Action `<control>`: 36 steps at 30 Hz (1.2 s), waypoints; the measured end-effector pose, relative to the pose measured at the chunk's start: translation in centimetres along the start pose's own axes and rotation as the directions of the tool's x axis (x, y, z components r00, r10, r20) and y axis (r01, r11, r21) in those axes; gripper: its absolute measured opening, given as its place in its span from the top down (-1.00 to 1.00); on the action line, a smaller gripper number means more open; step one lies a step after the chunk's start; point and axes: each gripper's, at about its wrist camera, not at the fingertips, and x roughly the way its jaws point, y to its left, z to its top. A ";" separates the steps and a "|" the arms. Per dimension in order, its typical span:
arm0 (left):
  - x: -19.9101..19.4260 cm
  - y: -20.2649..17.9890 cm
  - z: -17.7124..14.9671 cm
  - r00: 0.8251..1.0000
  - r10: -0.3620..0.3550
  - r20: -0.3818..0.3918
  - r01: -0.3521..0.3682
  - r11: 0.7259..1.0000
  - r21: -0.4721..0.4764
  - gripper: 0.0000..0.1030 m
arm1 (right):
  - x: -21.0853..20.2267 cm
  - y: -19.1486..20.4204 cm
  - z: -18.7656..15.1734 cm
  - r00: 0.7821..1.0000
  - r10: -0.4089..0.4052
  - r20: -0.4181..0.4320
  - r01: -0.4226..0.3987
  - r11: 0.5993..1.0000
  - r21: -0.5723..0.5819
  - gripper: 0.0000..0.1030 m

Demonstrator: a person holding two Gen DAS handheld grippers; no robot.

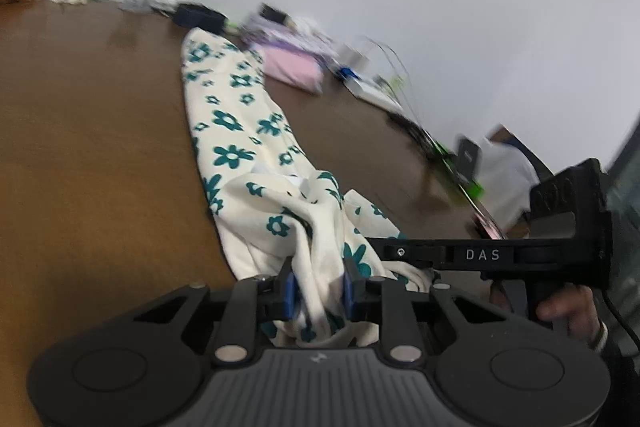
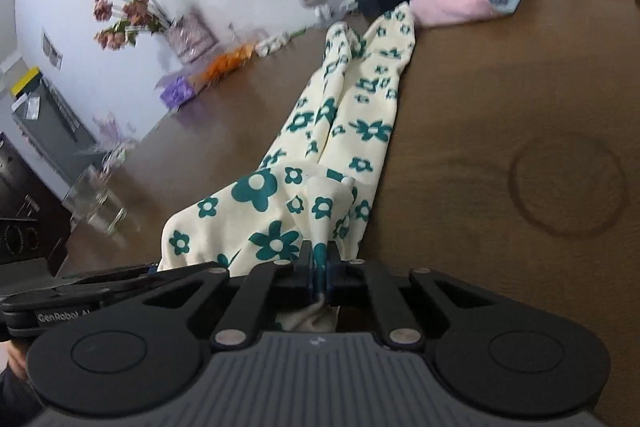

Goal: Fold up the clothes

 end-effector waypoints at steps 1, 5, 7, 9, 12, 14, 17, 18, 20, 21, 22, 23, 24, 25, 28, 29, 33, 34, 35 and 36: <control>-0.4 -0.3 -0.3 1.000 -0.018 -0.019 0.018 1.000 0.001 0.59 | -0.9 0.1 -0.7 1.000 0.005 -0.013 -0.005 1.000 -0.001 0.91; -1.7 -0.3 -0.1 1.000 -0.005 0.016 0.005 1.000 -0.022 0.33 | -4.0 0.1 -2.2 1.000 0.013 -0.002 -0.012 0.999 0.049 0.82; -2.3 -0.4 0.4 0.998 0.017 0.062 -0.016 1.000 -0.018 0.33 | -5.7 0.6 -2.2 0.997 -0.015 0.079 0.013 1.000 0.027 0.66; -2.3 -0.9 0.7 0.996 0.039 0.078 -0.039 0.999 0.004 0.33 | -7.3 1.6 -2.1 0.982 -0.058 0.177 0.065 0.997 -0.031 0.56; -1.7 -1.2 1.0 0.993 0.059 0.099 -0.062 0.998 0.024 0.44 | -8.8 3.5 -2.4 0.962 -0.068 0.263 0.107 0.985 -0.135 0.58; -0.7 -0.7 1.0 0.993 0.068 0.092 -0.068 0.998 0.006 0.63 | -8.5 4.2 -2.6 0.962 -0.070 0.263 0.117 0.979 -0.167 0.62; -0.1 -0.2 0.9 0.993 0.034 0.116 -0.030 0.999 -0.041 0.77 | -4.9 3.7 -2.6 0.976 -0.136 0.173 0.158 0.980 -0.123 0.79; -0.3 -0.1 0.9 0.990 -0.002 0.140 0.008 0.999 -0.043 0.77 | -3.7 3.3 -2.8 0.979 -0.144 0.146 0.160 0.982 -0.102 0.81; 0.1 0.4 0.6 0.990 0.006 0.144 0.000 0.999 -0.048 0.77 | -2.6 2.0 -3.2 0.987 -0.087 0.138 0.092 0.995 -0.033 0.82; 0.6 0.6 0.5 0.991 0.057 0.121 -0.051 0.997 -0.056 0.77 | -2.5 1.5 -3.4 0.987 -0.062 0.149 0.065 0.998 -0.015 0.82; 0.7 0.9 0.2 0.991 0.070 0.117 -0.064 0.997 -0.052 0.76 | -2.4 1.1 -3.4 0.987 -0.045 0.155 0.046 0.999 -0.004 0.82; 0.5 0.9 0.0 0.990 0.069 0.124 -0.064 0.997 -0.042 0.74 | -2.2 0.7 -3.3 0.986 -0.036 0.164 0.036 0.999 0.004 0.83; 0.3 0.7 -0.1 0.988 0.084 0.127 -0.082 0.996 -0.024 0.70 | -2.2 0.4 -3.3 0.985 -0.029 0.168 0.028 1.000 0.012 0.83; 0.1 0.4 -0.2 0.986 0.105 0.133 -0.106 0.994 0.003 0.62 | -2.3 0.3 -3.3 0.986 -0.028 0.166 0.025 1.000 0.016 0.81; 0.0 0.4 -0.3 0.980 0.144 0.140 -0.145 0.989 -0.008 0.23 | -3.7 0.7 -3.2 0.980 -0.031 0.195 0.034 0.999 -0.012 0.73; 0.0 0.7 -0.3 0.979 0.147 0.139 -0.144 0.989 -0.033 0.07 | -4.4 1.1 -3.1 0.975 -0.001 0.223 0.008 0.999 -0.031 0.73; -1.1 1.7 0.3 0.974 0.162 0.159 -0.147 0.984 -0.104 0.06 | -2.8 3.9 -3.0 0.988 0.009 0.155 0.019 0.983 -0.180 0.73; -1.8 1.7 0.5 0.969 0.171 0.179 -0.154 0.982 -0.109 0.14 | -1.8 4.6 -3.2 0.992 -0.024 0.126 0.051 0.975 -0.218 0.73; -2.5 1.4 0.6 0.965 0.173 0.199 -0.156 0.983 -0.098 0.16 | -1.2 5.0 -3.4 0.992 -0.039 0.116 0.067 0.967 -0.245 0.73; -3.2 1.1 0.8 0.965 0.154 0.214 -0.141 0.987 -0.074 0.16 | -0.8 5.1 -3.5 0.992 -0.042 0.118 0.073 0.961 -0.266 0.74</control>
